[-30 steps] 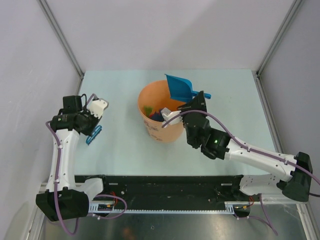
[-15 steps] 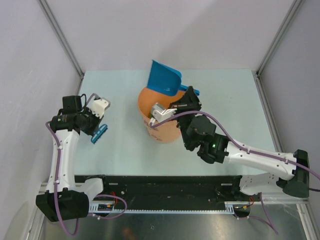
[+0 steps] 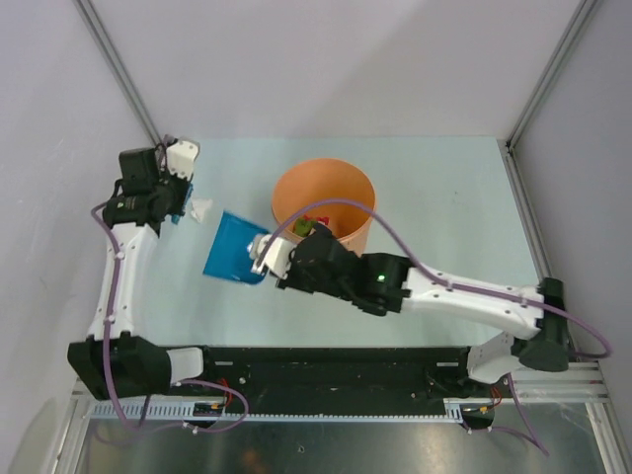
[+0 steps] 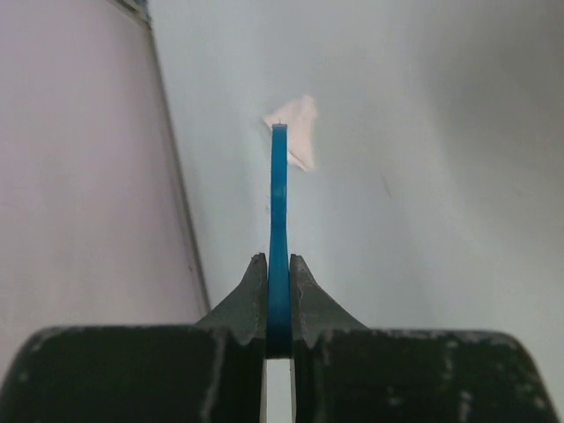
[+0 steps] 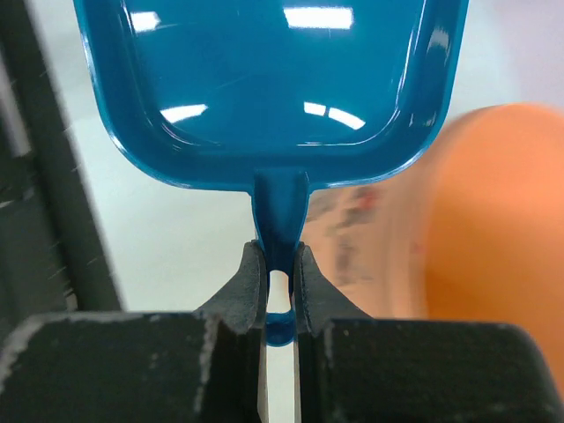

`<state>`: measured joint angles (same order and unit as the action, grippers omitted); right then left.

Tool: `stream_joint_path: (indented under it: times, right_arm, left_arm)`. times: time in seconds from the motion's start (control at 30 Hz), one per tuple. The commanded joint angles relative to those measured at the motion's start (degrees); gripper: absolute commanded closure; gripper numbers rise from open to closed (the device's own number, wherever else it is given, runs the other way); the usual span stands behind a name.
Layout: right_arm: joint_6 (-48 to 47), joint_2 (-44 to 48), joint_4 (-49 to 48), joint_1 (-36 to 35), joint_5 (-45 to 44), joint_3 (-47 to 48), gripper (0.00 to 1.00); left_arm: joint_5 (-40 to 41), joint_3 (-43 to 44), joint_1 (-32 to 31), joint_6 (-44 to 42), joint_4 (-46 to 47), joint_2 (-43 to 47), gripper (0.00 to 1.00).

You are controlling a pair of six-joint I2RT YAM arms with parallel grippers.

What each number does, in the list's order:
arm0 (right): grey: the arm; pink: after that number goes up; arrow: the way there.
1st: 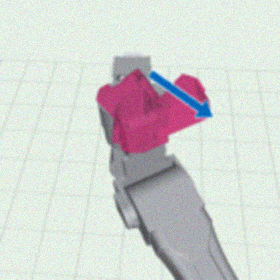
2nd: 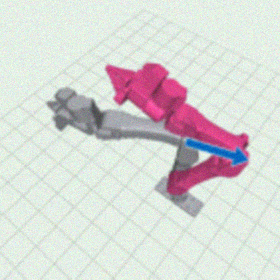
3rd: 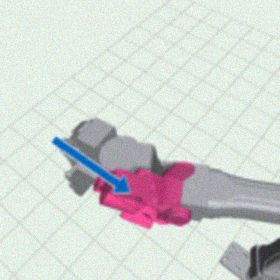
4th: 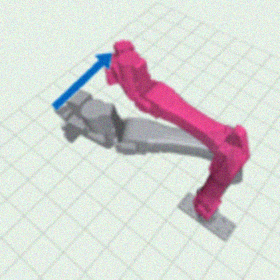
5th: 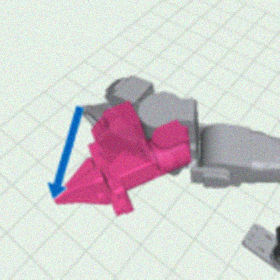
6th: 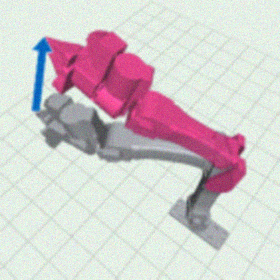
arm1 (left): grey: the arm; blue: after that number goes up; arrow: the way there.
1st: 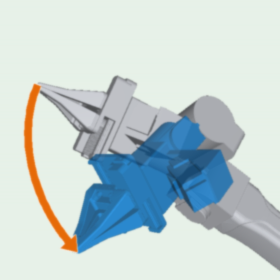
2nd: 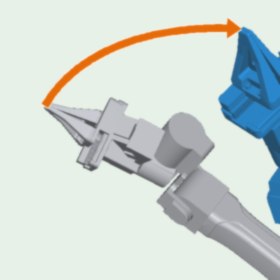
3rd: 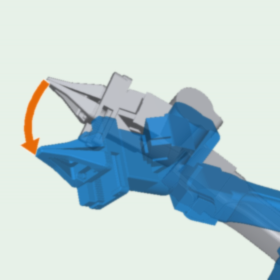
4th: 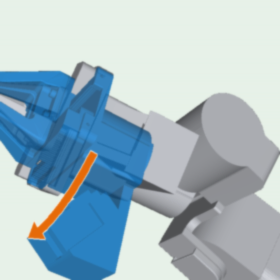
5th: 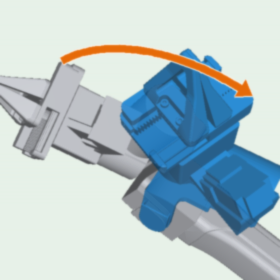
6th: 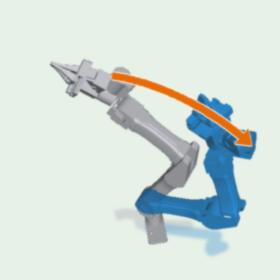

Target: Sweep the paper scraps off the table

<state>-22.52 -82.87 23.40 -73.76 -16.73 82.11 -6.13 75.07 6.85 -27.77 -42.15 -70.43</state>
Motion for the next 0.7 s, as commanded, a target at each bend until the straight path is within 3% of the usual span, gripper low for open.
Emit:
stream_joint_path:
  times: [0.0, 0.3, 0.5, 0.67]
  right_arm:
    - [12.9, -5.2, 8.2, 0.0, 13.0, 1.0, 1.00]
    - [22.2, -14.0, 12.0, 2.3, 21.2, 1.0, 1.00]
    - [22.3, -17.6, 12.8, 2.7, 20.5, 1.0, 1.00]
    - [23.3, -19.0, 12.7, 3.4, 19.9, 1.0, 1.00]
  left_arm:
    - [13.3, 0.0, -4.8, 1.2, 13.8, -5.1, 1.00]
    - [24.6, 4.6, -8.3, -4.0, 23.8, -24.4, 1.00]
    - [23.4, 5.4, -9.8, -8.2, 24.2, -33.7, 1.00]
    - [20.6, 2.2, -11.0, -11.6, 24.0, -36.5, 1.00]
